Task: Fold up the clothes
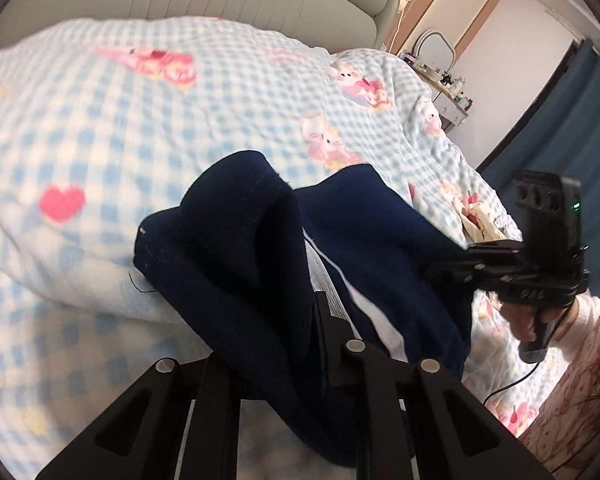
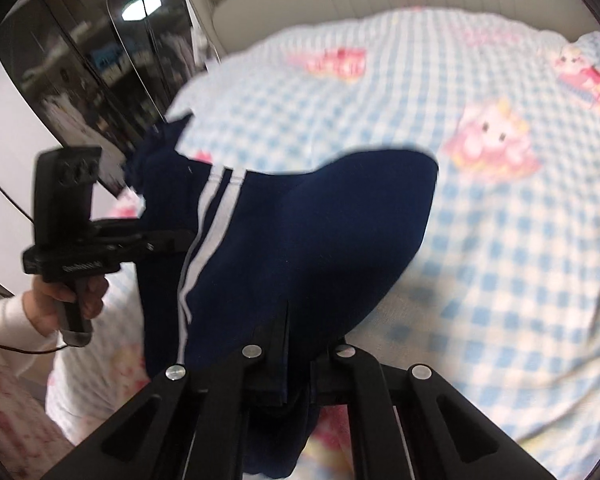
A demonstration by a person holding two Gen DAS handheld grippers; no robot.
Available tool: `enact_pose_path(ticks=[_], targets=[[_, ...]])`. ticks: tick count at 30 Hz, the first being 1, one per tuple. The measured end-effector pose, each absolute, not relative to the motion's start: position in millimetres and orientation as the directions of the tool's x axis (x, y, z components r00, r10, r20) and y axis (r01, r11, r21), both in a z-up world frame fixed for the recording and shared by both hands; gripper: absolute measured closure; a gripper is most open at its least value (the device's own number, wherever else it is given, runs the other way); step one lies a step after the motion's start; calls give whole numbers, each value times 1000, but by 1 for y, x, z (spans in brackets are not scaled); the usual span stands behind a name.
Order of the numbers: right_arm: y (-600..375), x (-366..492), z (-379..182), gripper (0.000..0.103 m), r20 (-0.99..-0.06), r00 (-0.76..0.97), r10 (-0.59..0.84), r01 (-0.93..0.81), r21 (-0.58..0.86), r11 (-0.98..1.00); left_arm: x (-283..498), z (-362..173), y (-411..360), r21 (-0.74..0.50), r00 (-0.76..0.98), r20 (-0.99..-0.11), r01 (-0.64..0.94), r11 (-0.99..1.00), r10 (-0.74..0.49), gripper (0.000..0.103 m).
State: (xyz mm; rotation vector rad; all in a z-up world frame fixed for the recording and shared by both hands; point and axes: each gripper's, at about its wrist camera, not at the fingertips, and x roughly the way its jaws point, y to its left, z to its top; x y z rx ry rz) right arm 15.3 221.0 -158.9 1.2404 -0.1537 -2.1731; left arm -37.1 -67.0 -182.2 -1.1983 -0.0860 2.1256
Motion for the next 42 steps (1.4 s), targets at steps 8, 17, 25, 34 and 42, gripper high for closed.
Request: enact_pose_path(ticks=[8,17,25,34,42], targets=[[234,16,-129,99,-692,-382,-613,477,421,-772,-19,-147,-43,-155,-353,-838,-578,-801,417,90],[193,13,-159,99,-688,-344,-639,485,453,-748,15,-153,-12,116,-357,-922,-622,-774,149,91],[195,19,-150,99,-586,-325,-742,529,537,-657,24,-117,-23,-107,-286,-874,-676,-729,393,91],[298,46,-110,99,-558,-579,-595,350,489,-799,-6,-82,98,-108,-181,-837,-870,-481,516,91],[423,132,-49,99,-534,-800,-274,49,397,-917,8,-38,257,-234,92,-758,-963,-137,646,91]])
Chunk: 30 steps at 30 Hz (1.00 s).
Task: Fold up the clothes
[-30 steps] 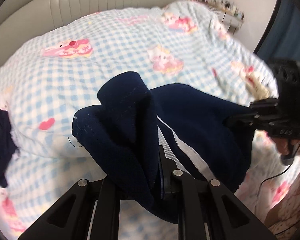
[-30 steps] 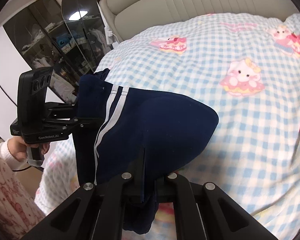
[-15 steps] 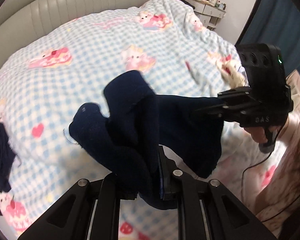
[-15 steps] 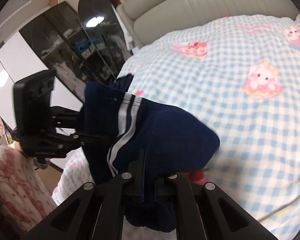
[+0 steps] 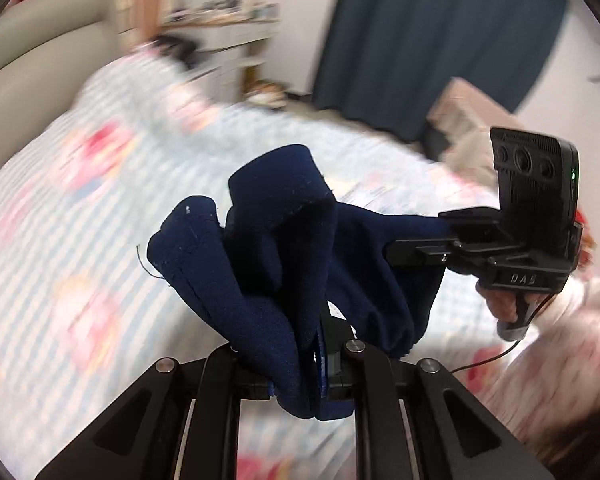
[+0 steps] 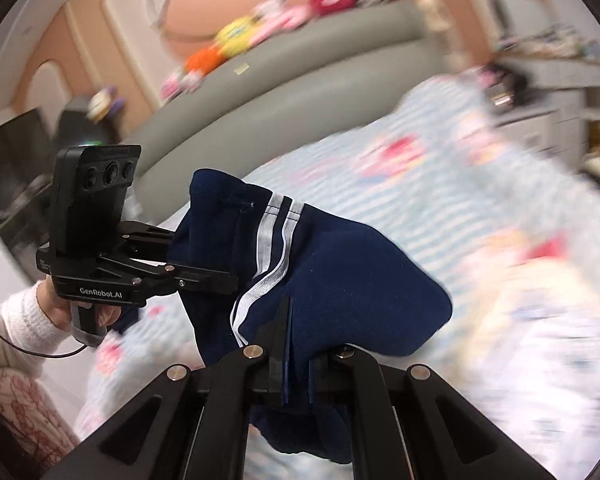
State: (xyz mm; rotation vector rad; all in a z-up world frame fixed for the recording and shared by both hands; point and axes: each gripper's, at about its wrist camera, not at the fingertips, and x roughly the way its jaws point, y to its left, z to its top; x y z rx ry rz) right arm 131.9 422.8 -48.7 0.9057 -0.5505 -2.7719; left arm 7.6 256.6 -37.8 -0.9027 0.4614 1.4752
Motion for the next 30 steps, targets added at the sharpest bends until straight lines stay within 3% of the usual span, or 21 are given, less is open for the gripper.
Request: enact_pose_path(ticks=[2,5,8,10,11,14,16,18,19,20,25,30], targets=[[453,156,-36,99,-542,-820,-182,-48,382,-923,14,-31,297,-261,162,-734,-964,-54,660,91],[494,194,-28,99,-578,-814,-50,-190,346,-919,13,-48,354,-409,322,-679,-912,24,660,91],[529,221,-48,97,-656,-752,63,-351,317,-881,9,-99,413,-527,422,-668,-850,11,613,90],[548,223,-87,86,-745,-650,149,-464,235,-854,11,-150,446,-463,357,-754,-885,-60,552,89],[558,223,-108,73,-784,-591,189,-516,187,-836,13,-177,458,-415,312,-808,-903,-107,500,89],[579,227,-157,72,-857,-430,284,-628,58,-776,18,-216,462,-345,232,-864,-919,-189,447,84],[572,231,-152,72,-826,-484,290,-634,102,-767,21,-200,449,-314,195,-840,-935,-161,506,82],[562,228,-137,72,-785,-505,358,-643,66,-763,25,-182,436,-227,107,-829,-961,-157,549,66],[557,226,-129,72,-763,-514,391,-649,48,-759,28,-173,429,-174,54,-823,-971,-161,566,40],[553,219,-121,71,-745,-518,419,-645,19,-764,29,-163,423,-130,7,-810,-977,-169,587,22],[540,179,-104,64,-721,-533,443,-591,-57,-805,31,-139,416,-32,-123,-723,-977,-211,679,22],[555,155,-144,61,-772,-498,395,-591,-32,-806,41,-187,435,14,-139,-746,-981,-194,651,22]])
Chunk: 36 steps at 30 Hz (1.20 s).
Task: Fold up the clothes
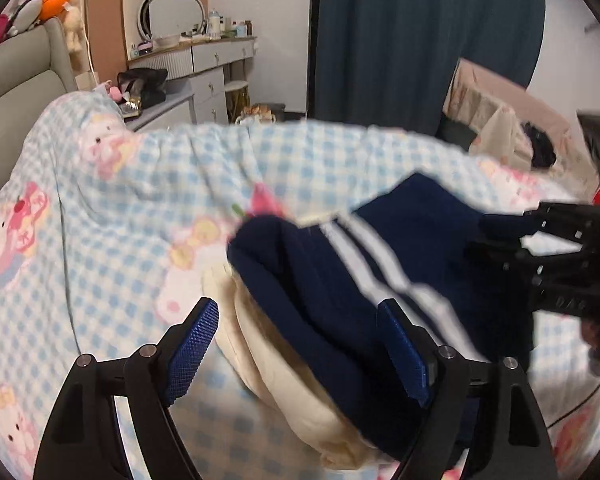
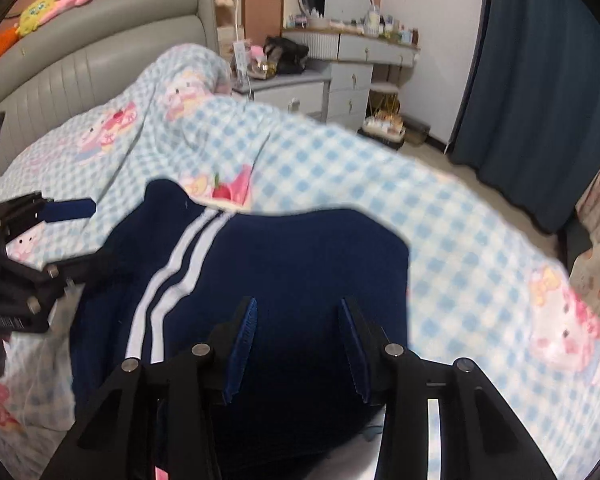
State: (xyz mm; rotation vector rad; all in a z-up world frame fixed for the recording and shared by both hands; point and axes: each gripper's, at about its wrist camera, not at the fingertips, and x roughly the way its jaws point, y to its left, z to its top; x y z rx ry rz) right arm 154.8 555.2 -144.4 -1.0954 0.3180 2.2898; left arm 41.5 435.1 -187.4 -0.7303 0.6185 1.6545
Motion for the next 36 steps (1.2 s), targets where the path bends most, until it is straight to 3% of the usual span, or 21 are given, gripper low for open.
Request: enact_pose_path(ticks=[3,6,8,13,15,21,36], targets=[[559,149,-176,61,-794,-461,397,-608,-43,-793,31,-205,427,-82,-97,-746,-968,-236,658,22],[552,155,-166,61,-767,-496,406,-636,3,-771,16,-183,408,-150,-83,-706,-953,-262,704,22],[545,151,-152,61,-739,-542,400,-631,44,-774,9,-157,396,-127,-108,-673,-958,-258,732,21],[507,113,-101,59,-721,-578,382,-540,-13,-842,-9,-89,356,-74,-153,-649,-962,-261,745,21],[486,95,-79,46,-697,-624,354,-481,-15,-876,-14,-65,332,-55,-180,-640,-959,-278,747,21],[391,33,-19,43,-624,-748,225,-267,-28,-963,-28,-22,249,32,-356,-572,-910,-414,739,21],[164,-48,23,37,-610,-789,-73,176,-111,-978,-42,14,29,120,-701,-524,-622,-774,483,21]])
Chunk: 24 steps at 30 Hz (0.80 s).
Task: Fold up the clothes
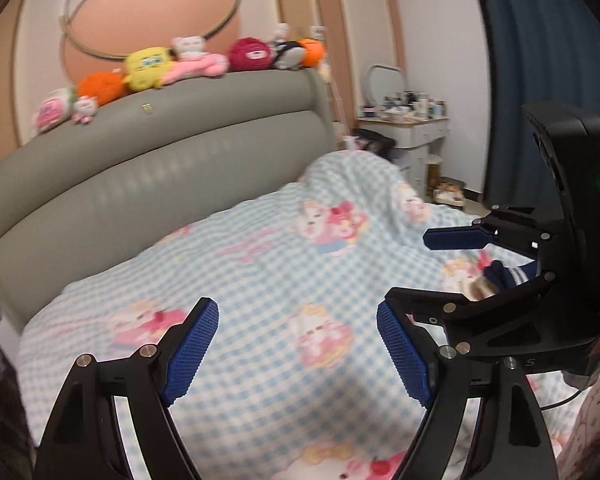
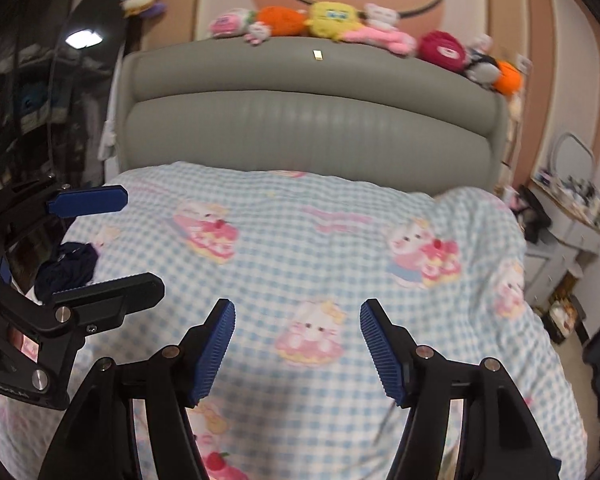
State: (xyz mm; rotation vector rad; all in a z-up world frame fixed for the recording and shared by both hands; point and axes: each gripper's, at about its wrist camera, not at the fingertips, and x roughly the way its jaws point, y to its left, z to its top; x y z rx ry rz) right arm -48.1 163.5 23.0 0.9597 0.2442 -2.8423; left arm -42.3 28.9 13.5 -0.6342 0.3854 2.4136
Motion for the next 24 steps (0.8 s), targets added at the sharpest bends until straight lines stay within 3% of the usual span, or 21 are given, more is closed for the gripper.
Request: enact_pose_path(ticks=[15,24], targets=[[10,-88,-3,34,-642,-732,-227,441,-194,-876,-52,-7,-100,61,-798,-560,-308,-949,223,21],[-56,-106,-39,33,-700,-641,-314,568,-158,-808,-56,-13,-163,54,-827,-555,-144,-988,90,21]])
